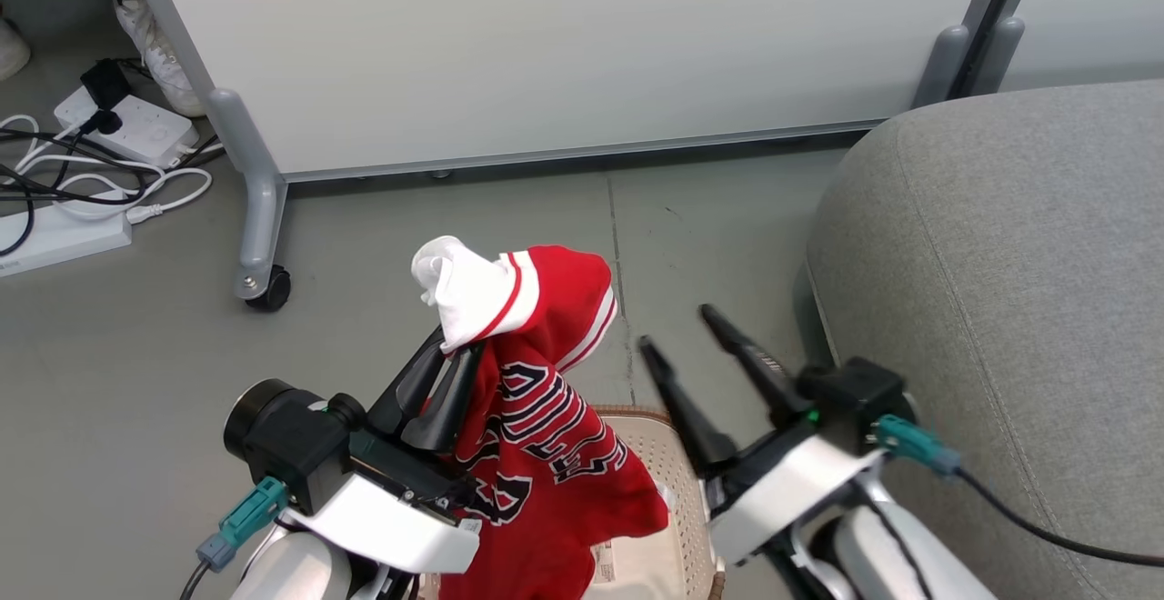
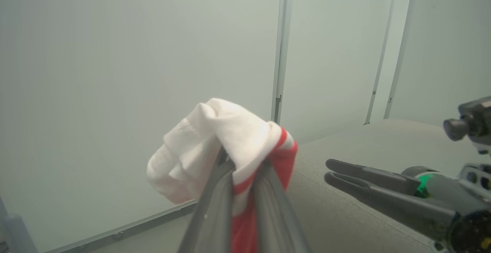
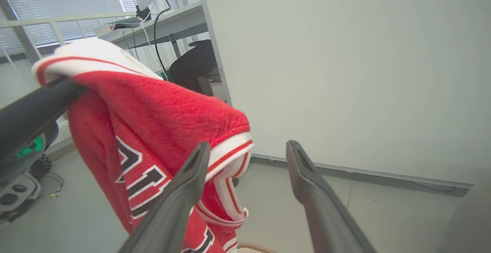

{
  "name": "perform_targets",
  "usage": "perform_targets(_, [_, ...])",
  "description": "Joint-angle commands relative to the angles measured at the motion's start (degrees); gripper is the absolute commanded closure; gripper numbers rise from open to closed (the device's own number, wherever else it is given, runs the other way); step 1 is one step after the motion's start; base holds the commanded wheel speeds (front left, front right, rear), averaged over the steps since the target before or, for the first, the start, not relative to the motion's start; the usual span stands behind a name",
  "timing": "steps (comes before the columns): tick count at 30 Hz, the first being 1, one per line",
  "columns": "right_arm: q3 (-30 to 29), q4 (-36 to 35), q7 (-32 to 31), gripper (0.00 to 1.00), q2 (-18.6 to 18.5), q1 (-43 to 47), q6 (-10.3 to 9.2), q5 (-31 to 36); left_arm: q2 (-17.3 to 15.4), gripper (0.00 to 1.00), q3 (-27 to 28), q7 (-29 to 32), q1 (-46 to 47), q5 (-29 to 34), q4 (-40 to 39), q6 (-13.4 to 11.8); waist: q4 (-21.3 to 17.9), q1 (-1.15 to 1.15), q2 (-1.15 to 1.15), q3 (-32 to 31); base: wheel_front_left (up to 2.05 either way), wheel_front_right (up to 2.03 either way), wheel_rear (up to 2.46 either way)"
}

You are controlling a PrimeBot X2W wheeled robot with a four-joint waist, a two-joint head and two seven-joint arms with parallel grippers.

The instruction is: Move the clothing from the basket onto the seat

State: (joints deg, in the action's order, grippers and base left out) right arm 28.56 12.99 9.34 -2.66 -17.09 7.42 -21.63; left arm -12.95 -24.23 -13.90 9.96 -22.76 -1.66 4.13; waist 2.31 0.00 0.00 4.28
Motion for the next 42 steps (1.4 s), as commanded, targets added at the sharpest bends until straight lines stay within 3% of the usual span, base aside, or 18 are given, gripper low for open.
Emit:
perform_targets(1, [0.88, 0.27, -0.33, 0.00, -0.40, -0.85, 0.13, -0.71, -0.17, 1.00, 0.12, -0.38, 1.27, 0.29, -0.25, -0.12, 0.07, 0.00, 0.00, 0.08, 0.00, 0.00, 0.00])
perform_targets(8, [14.77, 4.54, 0.00, 0.00, -0.42, -6.87, 0.13, -7.66, -0.01, 1.00, -0.43, -0.45, 1.71, 0.23, -0.04, 0.22, 0.73, 0.00, 0.00, 0.19, 0.00, 0.00, 0.00])
perform_targets(18, [25.01, 12.81, 0.99, 0.00, -0.39, -13.90, 0.13, -15.26, 0.27, 1.00, -1.17, -0.76, 1.95, -0.09, 0.34, 0.35, 1.49, 0.00, 0.00, -0.04, 0.00, 0.00, 0.00])
perform_targets(19, [25.69, 13.37, 0.96, 0.30, -0.40, -14.37, 0.13, -15.85, 0.30, 1.00, -1.23, -0.80, 1.95, -0.09, 0.35, 0.38, 1.52, 0.00, 0.00, -0.08, 0.00, 0.00, 0.00])
perform_targets(20, [26.44, 13.79, 0.82, 0.73, -0.37, -14.69, 0.13, -16.57, 0.33, 1.00, -1.31, -0.80, 1.98, -0.09, 0.36, 0.43, 1.54, 0.00, 0.00, -0.07, 0.00, 0.00, 0.00])
perform_targets(21, [26.91, 14.34, 1.13, 1.00, -0.38, -15.16, 0.13, -17.00, 0.35, 1.00, -1.39, -0.77, 2.03, -0.07, 0.39, 0.44, 1.55, 0.00, 0.00, -0.08, 0.00, 0.00, 0.00])
perform_targets(27, [28.20, 15.90, 3.12, 1.00, -0.38, -17.05, 0.13, -19.28, 0.04, 0.98, -1.59, -0.95, 2.16, 0.61, 0.25, 0.26, 1.35, 0.00, 0.00, -0.09, 0.00, 0.00, 0.00])
perform_targets(28, [28.11, 16.13, 3.45, 1.00, -0.38, -17.32, 0.13, -19.59, 0.03, 0.60, -1.52, -0.86, 2.15, 0.81, 0.23, 0.00, 1.28, 0.00, 0.00, -0.06, 0.00, 0.00, 0.00])
perform_targets(30, [27.28, 16.41, 4.30, 1.00, -0.39, -17.87, 0.13, -19.95, 0.00, 0.00, -1.36, -0.95, 2.14, 1.21, 0.11, -0.44, 1.07, 0.00, 0.00, 0.02, 0.00, 0.00, 0.00])
perform_targets(36, [23.05, 16.42, 5.69, 1.00, -0.39, -18.60, 0.13, -18.53, 0.14, 0.00, -1.02, -1.16, 2.32, 1.90, -1.38, -0.79, 0.48, 0.00, 0.00, 0.39, 0.00, 0.00, 0.00])
perform_targets(42, [13.55, 14.81, 5.93, 1.00, -0.41, -17.73, 0.13, -13.95, -0.35, 0.00, -1.46, -1.24, 1.09, 3.08, -3.47, -0.21, -0.67, 0.00, 0.00, 0.97, 0.00, 0.00, 0.00])
